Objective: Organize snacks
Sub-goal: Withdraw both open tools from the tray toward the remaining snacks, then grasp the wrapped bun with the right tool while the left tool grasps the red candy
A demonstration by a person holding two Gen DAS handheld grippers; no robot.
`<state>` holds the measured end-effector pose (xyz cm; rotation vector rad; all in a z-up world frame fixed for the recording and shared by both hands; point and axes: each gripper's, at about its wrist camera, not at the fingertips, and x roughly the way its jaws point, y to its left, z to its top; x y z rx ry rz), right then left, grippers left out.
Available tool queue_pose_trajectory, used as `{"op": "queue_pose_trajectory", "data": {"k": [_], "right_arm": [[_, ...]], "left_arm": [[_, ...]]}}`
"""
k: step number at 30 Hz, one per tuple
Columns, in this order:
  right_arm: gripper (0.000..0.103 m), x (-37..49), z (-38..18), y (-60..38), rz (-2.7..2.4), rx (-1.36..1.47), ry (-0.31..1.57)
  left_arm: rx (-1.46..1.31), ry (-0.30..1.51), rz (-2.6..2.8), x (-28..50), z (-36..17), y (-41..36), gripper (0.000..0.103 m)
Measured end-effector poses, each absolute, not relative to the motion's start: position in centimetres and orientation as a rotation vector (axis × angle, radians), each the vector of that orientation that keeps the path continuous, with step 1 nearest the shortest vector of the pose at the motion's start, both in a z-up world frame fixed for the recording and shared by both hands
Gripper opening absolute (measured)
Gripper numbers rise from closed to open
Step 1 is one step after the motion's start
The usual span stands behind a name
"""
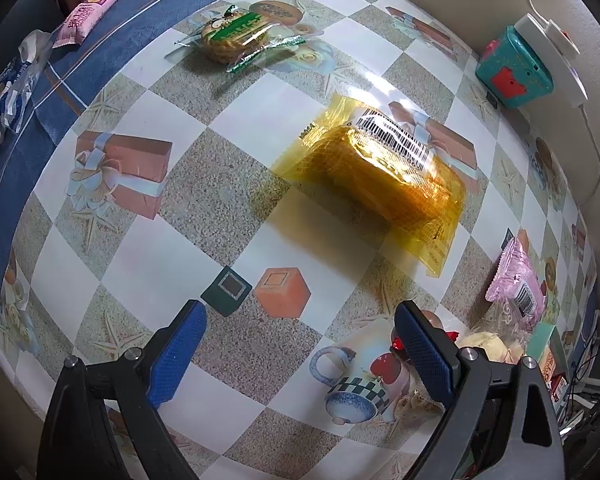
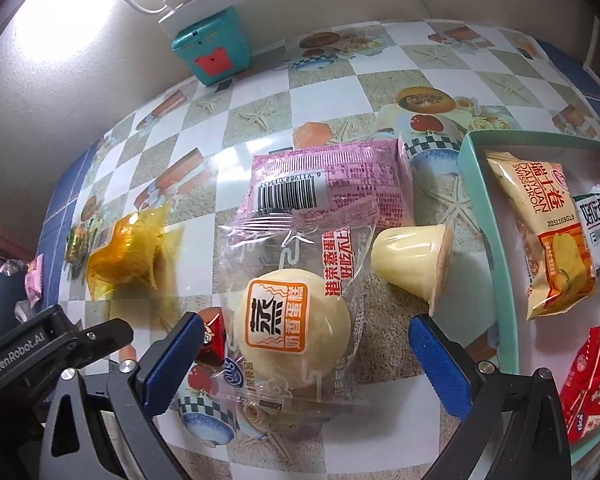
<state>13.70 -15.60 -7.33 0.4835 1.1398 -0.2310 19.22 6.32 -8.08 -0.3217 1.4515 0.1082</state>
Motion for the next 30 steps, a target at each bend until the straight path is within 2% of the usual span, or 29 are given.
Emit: {"op": "queue_pose_trajectory", "data": {"k": [5,7,11,17,19,22,30], "right_arm": [[0.1,13.9,-8.0,-15.3,-0.234,0.478,1.158],[0.093,13.9,-7.9,-15.3,-0.253,0.457,1.153],[0.09,13.6,-7.7,-15.8,-0.255,0.466,1.141],[0.074,13.2,-7.3,-16.5,-0.251,0.471,1.127],[0.065,13.1,-7.0,-16.7,-0.237,0.482,1.119],[0.06,13.1,-6.8,-16.8,-0.235,0.476,1.116],[0.059,12.7,-6.8,-18.4,-0.23,0.572,1.12]], "left_arm": [[-0.314,1.452,0.105,19.2,-8.1,6.2,0.095],[-0.313,1.45,0.107,19.3,-8.1,6.0,0.095],[-0.312,1.45,0.107,19.3,-8.0,6.0,0.095],[-0.303,1.451,0.091,19.3,-7.9,4.9,0.095],[-0.293,1.451,0.083,19.3,-7.9,4.4,0.095],[-0.277,1.452,0.06,19.3,-8.0,3.5,0.095],[-0.283,1.483,-0.02,19.6,-8.9,1.2,0.095]]}}
